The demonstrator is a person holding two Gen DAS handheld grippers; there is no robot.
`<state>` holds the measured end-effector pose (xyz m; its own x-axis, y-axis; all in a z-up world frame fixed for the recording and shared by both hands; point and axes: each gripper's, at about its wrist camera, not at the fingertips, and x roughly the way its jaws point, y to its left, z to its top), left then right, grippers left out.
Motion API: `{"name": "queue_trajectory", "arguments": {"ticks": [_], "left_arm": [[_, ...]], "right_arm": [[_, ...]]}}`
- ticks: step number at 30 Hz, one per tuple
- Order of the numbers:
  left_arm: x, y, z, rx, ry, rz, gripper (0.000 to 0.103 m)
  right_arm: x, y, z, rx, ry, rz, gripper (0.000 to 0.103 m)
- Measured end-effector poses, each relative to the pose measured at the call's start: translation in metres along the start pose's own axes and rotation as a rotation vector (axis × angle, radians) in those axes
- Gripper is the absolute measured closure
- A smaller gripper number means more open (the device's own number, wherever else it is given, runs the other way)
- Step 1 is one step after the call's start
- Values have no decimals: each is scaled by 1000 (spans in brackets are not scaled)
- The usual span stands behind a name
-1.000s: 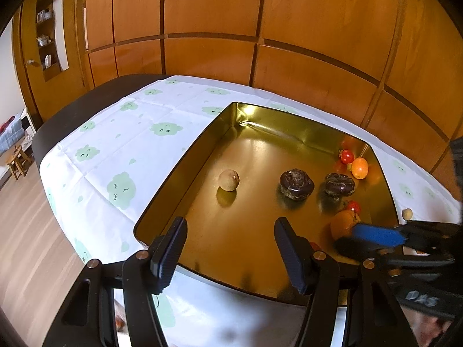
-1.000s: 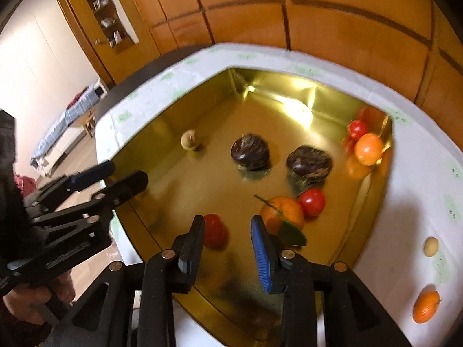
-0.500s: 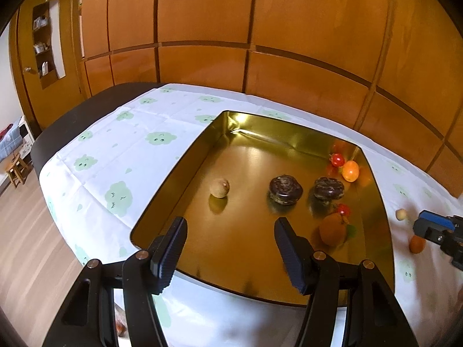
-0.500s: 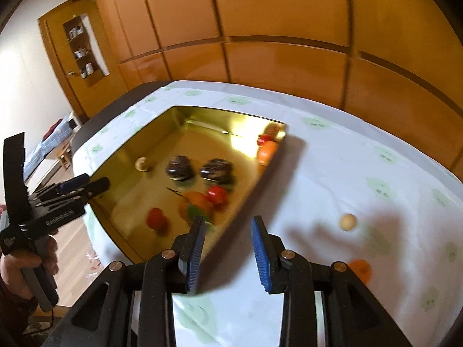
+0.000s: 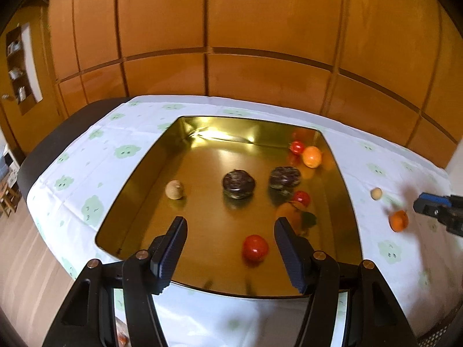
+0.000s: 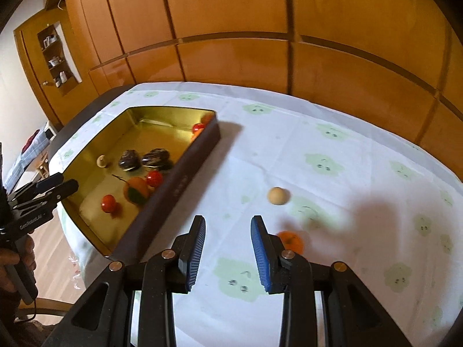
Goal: Organize fruits
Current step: 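Lower the red plum tomato into the tray and open the right tool, then grasp the small tan round fruit with the left tool while the right tool approaches the tangerine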
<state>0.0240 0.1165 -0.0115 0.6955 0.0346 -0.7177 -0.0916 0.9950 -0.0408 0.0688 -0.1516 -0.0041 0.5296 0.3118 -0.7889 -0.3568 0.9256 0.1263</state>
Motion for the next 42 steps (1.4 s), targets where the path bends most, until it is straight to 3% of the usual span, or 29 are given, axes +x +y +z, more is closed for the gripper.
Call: {"name": "queue_trajectory", "arguments": {"ticks": [19,28,37,42], "left_arm": [[-5,-42,-3,105,8,-54,40],[-7,-66,1,171,7,-90,40],[-4,-119,16,271,11,-206,40],[9,-154,27,313,61,-307,44]], "right_arm": [[-19,-86,0,64,-12,-170,70],[-5,-134,-12,228,40,-197,70],[-11,-154,-15,333,30,-219,70],[-12,-156,-13,352,24,-213,70]]}}
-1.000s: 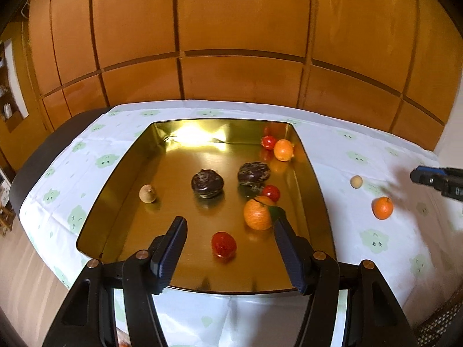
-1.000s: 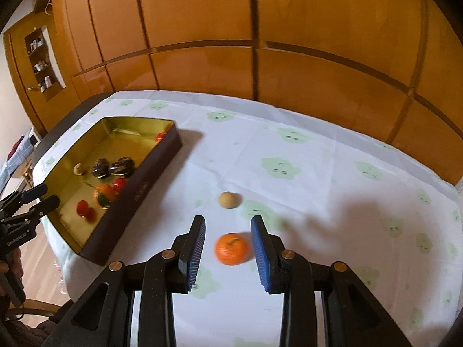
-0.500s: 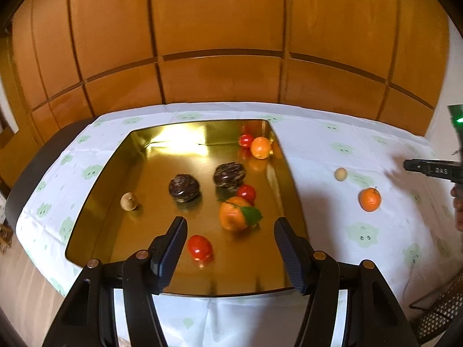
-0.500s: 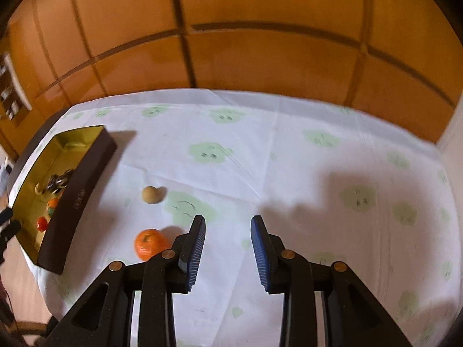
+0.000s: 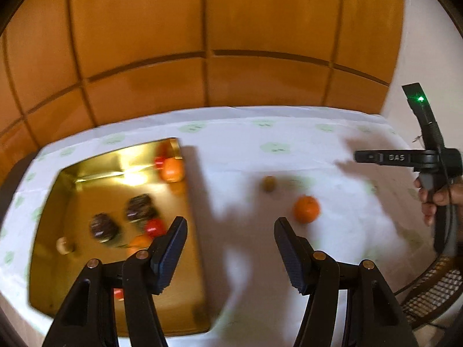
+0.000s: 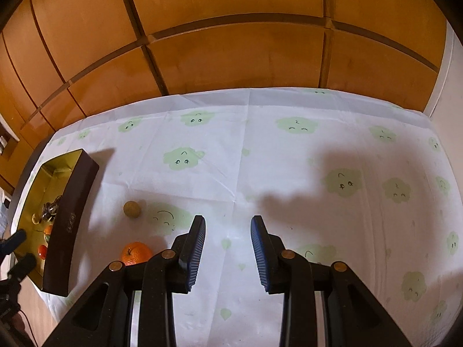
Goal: Organize fruits
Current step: 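Grasp the small tan round fruit with the left tool while the right tool approaches the tangerine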
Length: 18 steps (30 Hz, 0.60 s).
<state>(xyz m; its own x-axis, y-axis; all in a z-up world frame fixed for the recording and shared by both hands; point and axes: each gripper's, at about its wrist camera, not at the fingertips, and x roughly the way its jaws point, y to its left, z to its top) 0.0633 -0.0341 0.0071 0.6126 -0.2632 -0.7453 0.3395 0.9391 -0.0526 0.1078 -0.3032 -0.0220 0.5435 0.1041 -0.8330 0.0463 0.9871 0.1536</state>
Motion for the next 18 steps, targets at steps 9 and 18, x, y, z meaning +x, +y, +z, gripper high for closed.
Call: {"name": "queue_trajectory", "arguments": {"ticks": [9,18], "left_arm": [[74,-20,29,-51,138,-115,69],[138,-35,50,-87,215,-130,69]], "right_arm": [[-6,2,1,2,-15,28,70],[-7,4,1,0,-18,32,70]]}}
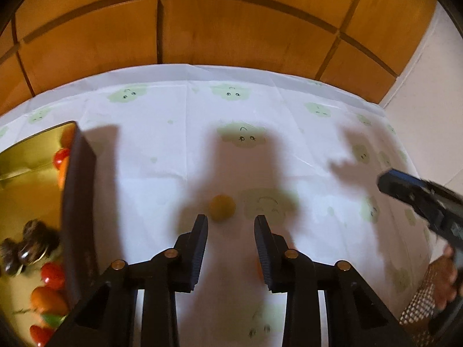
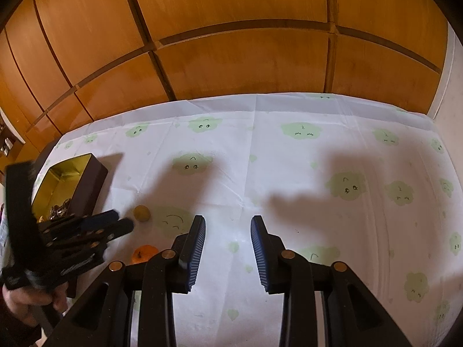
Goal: Organize fruits
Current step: 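Grasp the small tan round fruit with the left tool while the right tool approaches the tangerine, then grasp the tangerine with the right tool while the left tool holds the tan fruit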
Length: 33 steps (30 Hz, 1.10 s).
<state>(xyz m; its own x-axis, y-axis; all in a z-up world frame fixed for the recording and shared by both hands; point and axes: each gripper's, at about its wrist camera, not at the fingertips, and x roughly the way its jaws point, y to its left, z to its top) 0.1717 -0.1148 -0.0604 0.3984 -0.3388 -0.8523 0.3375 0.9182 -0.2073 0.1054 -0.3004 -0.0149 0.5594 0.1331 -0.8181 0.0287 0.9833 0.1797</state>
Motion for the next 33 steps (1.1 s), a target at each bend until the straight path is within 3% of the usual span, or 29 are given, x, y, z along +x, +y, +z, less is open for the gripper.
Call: {"name": "queue_trajectory", "arguments": {"ticks": [7,9,13,20,26,33], "left_arm": [[22,-2,9,11,29,28,69],[29,-2,9,16,41,39,77],[29,3,2,13,23,37,78],[-8,7,-34,43,-41,21,78],[-37,-1,-77,129,-92,55,78],[-34,-5,-116,177,-92,77,78]], "right_arm": [[1,-1,3,1,0,7,70],[1,-1,3,1,0,6,70],[2,-1,2,3,1,-1,70],[9,-4,2,0,18,-28,70],[12,0,-1,-28,30,-40,70],[15,7,-5,-57,40,-52,70]]}}
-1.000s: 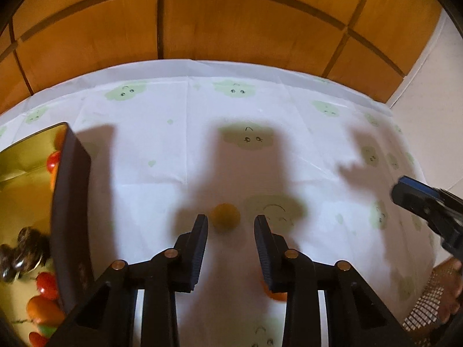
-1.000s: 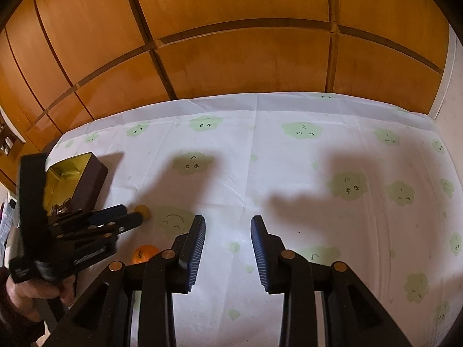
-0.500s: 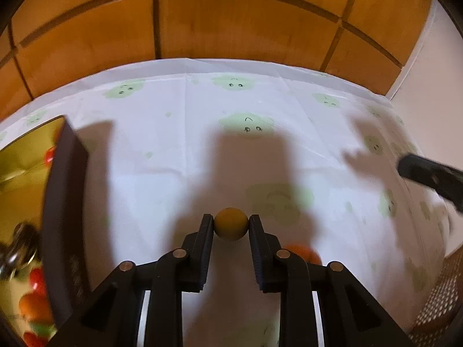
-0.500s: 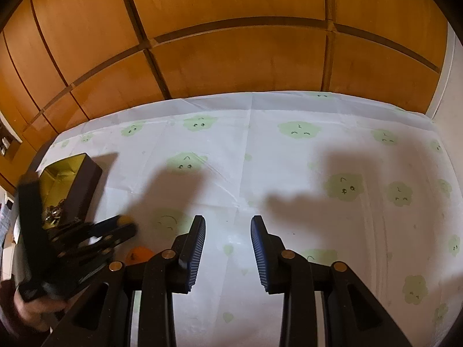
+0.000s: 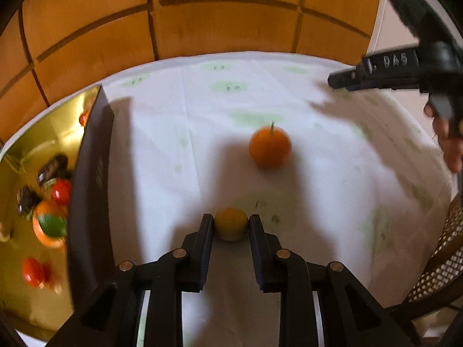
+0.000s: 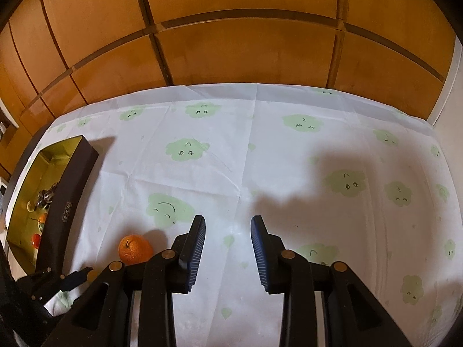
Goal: Organize fruits
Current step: 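Grasp the tangerine with the right tool while the left tool holds the tan fruit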
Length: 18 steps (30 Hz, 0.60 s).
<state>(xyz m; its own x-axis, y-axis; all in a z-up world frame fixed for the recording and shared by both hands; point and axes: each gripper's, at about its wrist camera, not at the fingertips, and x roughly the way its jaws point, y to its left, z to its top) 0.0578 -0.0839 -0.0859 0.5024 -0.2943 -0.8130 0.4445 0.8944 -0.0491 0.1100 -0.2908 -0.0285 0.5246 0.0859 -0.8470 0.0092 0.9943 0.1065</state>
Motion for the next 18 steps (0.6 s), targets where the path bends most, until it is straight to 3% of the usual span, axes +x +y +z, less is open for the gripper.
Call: {"name": "queue_trajectory", "arguments": {"ticks": [8,12,18], "left_arm": [[0,-2,-6,-9,-26,3,78],[-2,-2,-10,-10,-32,4,78],[-2,0,-11,-26,-38,-4,78]], "right_arm": [[0,9,-1,-2,2,132,70],[5,30,-6,-63,53,263,66],[18,65,-21,-209,115,261,61]]}}
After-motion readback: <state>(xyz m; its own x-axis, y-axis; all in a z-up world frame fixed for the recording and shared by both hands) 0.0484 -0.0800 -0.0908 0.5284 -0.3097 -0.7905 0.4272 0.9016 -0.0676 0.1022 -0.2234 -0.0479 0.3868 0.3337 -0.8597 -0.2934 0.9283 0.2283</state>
